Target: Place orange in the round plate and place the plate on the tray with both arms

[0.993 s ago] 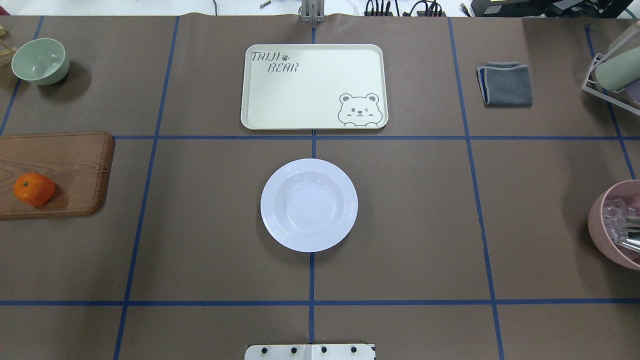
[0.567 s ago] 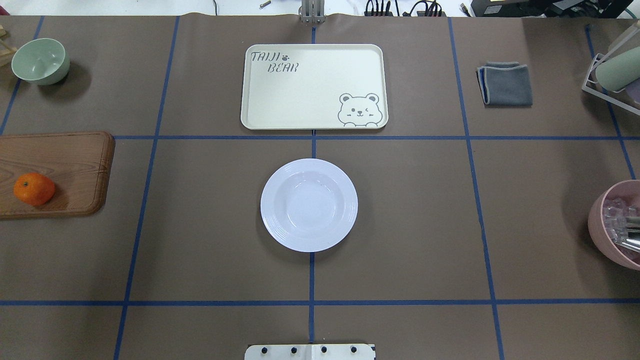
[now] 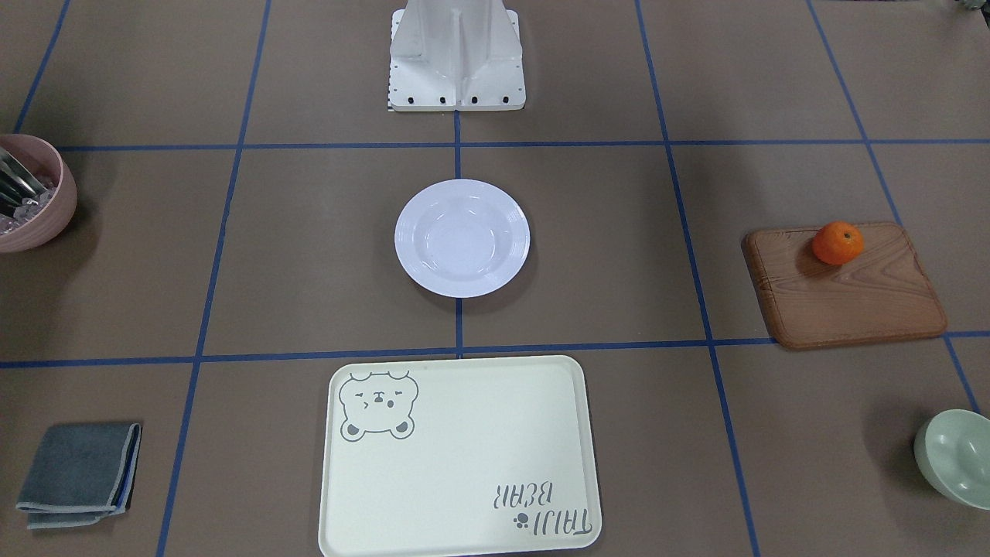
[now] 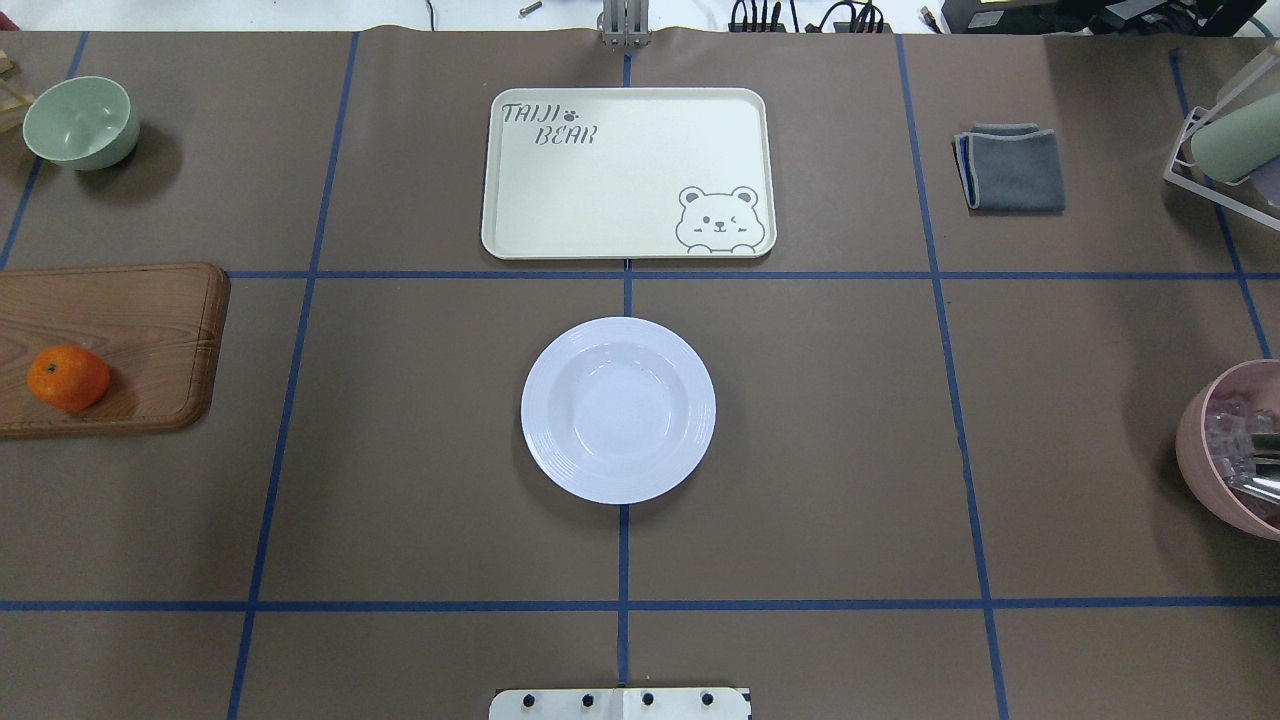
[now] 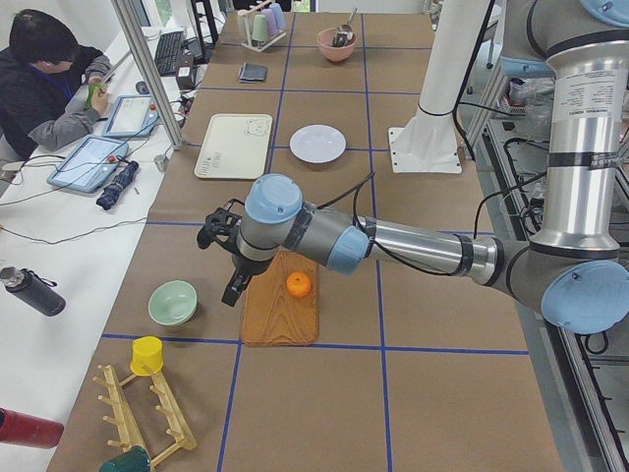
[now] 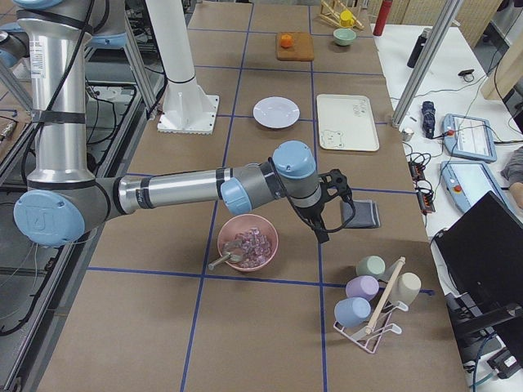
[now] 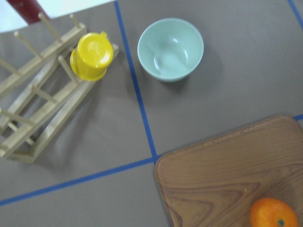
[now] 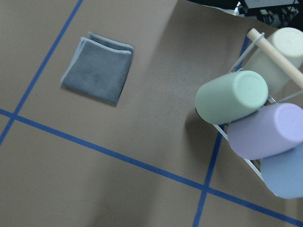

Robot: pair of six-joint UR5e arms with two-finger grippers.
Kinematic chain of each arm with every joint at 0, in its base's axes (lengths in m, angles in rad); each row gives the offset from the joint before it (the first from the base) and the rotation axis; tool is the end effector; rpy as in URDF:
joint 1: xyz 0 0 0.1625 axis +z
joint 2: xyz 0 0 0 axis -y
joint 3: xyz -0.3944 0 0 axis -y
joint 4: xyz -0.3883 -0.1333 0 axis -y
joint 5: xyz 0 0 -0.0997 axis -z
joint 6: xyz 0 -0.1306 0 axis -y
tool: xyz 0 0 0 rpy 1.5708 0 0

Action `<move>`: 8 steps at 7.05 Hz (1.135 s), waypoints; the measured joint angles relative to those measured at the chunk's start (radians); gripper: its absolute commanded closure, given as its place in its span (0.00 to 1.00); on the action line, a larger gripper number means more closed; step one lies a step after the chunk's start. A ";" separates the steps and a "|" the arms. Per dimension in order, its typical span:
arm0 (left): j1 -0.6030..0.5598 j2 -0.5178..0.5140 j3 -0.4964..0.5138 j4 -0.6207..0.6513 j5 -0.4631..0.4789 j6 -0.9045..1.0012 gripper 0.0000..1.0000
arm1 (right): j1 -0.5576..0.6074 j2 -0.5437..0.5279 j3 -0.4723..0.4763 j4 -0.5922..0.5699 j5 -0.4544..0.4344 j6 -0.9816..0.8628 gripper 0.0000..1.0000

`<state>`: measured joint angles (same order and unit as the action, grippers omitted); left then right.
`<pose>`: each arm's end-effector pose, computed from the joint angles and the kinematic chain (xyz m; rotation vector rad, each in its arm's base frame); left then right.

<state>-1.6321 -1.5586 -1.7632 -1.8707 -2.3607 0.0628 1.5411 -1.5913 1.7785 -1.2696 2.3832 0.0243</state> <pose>-0.0716 -0.5047 0.5228 0.5019 0.7447 0.1909 0.0235 -0.5045 0.5171 0.4394 -0.8081 -0.2033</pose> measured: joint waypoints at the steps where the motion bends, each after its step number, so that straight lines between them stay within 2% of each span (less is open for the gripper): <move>1: 0.001 0.002 0.005 -0.047 -0.013 -0.008 0.02 | -0.019 0.028 0.013 0.002 0.035 0.065 0.00; 3: 0.054 0.009 -0.001 -0.115 -0.033 -0.098 0.02 | -0.107 0.067 0.084 0.004 0.036 0.288 0.00; 5: 0.178 0.024 -0.001 -0.190 -0.030 -0.350 0.02 | -0.227 0.082 0.177 0.004 -0.040 0.533 0.01; 8: 0.381 0.117 0.009 -0.365 0.103 -0.610 0.02 | -0.493 0.083 0.279 0.003 -0.317 0.912 0.00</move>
<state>-1.2516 -1.4419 -1.7538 -2.2359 -2.2573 -0.5469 1.0478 -1.5082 2.0573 -1.2665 2.0666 0.9361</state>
